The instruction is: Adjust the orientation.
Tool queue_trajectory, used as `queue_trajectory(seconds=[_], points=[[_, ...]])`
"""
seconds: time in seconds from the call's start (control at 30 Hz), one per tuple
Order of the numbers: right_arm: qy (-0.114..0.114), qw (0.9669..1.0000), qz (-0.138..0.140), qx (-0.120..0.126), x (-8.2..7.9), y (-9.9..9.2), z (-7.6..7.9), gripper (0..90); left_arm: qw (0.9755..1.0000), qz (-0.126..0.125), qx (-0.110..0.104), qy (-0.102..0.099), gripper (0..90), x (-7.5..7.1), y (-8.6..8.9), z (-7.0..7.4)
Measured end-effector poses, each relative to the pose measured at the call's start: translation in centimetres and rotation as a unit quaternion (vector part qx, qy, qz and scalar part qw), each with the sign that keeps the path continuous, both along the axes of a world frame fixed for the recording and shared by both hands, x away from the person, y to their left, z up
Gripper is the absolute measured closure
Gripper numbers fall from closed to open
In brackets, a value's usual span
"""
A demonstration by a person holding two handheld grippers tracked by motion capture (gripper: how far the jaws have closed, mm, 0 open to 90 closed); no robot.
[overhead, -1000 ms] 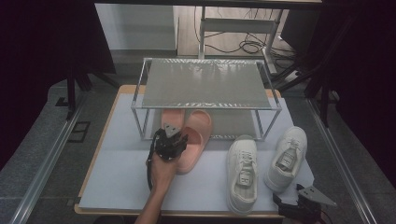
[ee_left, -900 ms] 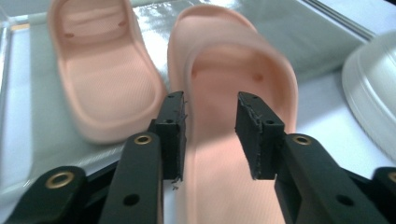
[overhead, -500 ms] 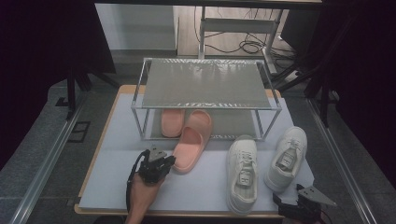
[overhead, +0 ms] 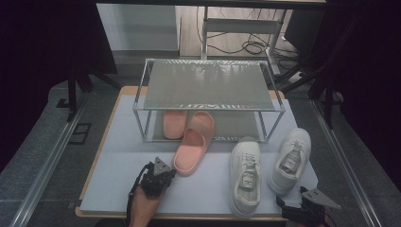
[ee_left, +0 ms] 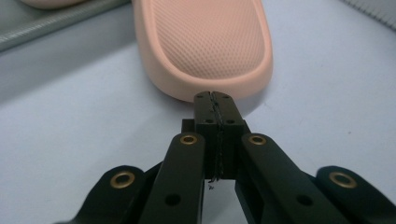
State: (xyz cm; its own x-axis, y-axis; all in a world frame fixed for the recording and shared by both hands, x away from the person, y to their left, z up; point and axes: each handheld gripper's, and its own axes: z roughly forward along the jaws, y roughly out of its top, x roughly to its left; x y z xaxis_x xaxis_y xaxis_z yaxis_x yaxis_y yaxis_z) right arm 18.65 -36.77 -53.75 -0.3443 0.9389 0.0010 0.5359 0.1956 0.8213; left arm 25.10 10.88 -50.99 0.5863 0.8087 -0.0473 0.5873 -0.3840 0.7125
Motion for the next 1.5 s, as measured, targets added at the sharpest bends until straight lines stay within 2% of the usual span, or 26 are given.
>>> queue_trajectory(seconds=[0.27,0.57,0.7,0.8,0.9,1.0,1.03,1.13,1.27,1.33,1.5], points=[[0.000,1.0000,0.000,0.000,0.0,0.0,0.0,0.0,1.0000,-0.005,-0.002,0.002,89.6,0.6,-0.8,-0.2],[0.000,1.0000,0.000,0.000,0.0,0.0,0.0,0.0,0.9996,-0.028,0.001,-0.008,89.4,1.8,-3.6,0.1],[0.000,1.0000,0.000,0.000,0.0,0.0,0.0,0.0,0.9996,-0.027,-0.001,-0.012,89.1,2.5,-4.1,0.2],[0.000,1.0000,0.001,0.000,0.0,0.0,0.0,0.0,0.9996,-0.018,-0.005,-0.020,88.7,3.5,-4.6,0.6],[0.000,1.0000,0.000,0.001,0.0,0.0,0.0,0.0,0.9994,-0.014,-0.009,-0.030,87.9,3.9,-5.0,1.2],[0.000,1.0000,0.000,0.000,0.0,0.0,0.0,0.0,0.9992,-0.019,-0.005,-0.036,87.2,3.9,-5.7,1.6],[0.000,1.0000,0.001,0.000,0.0,0.0,0.0,0.0,0.9989,-0.027,0.001,-0.038,87.2,3.9,-6.5,1.7],[0.000,1.0000,0.001,0.001,0.0,0.0,0.0,0.0,0.9987,-0.032,0.012,-0.039,87.2,4.3,-7.4,1.7],[0.000,1.0000,0.001,0.001,0.0,0.0,0.0,0.0,0.9985,-0.030,0.018,-0.043,87.4,4.7,-7.9,1.6],[0.000,1.0000,0.001,0.000,0.0,0.0,0.0,0.0,0.9982,-0.026,0.026,-0.047,87.4,5.4,-8.1,1.7],[0.000,1.0000,0.001,0.001,0.0,0.0,0.0,0.0,0.9984,-0.017,0.023,-0.049,88.0,6.3,-8.1,1.4]])
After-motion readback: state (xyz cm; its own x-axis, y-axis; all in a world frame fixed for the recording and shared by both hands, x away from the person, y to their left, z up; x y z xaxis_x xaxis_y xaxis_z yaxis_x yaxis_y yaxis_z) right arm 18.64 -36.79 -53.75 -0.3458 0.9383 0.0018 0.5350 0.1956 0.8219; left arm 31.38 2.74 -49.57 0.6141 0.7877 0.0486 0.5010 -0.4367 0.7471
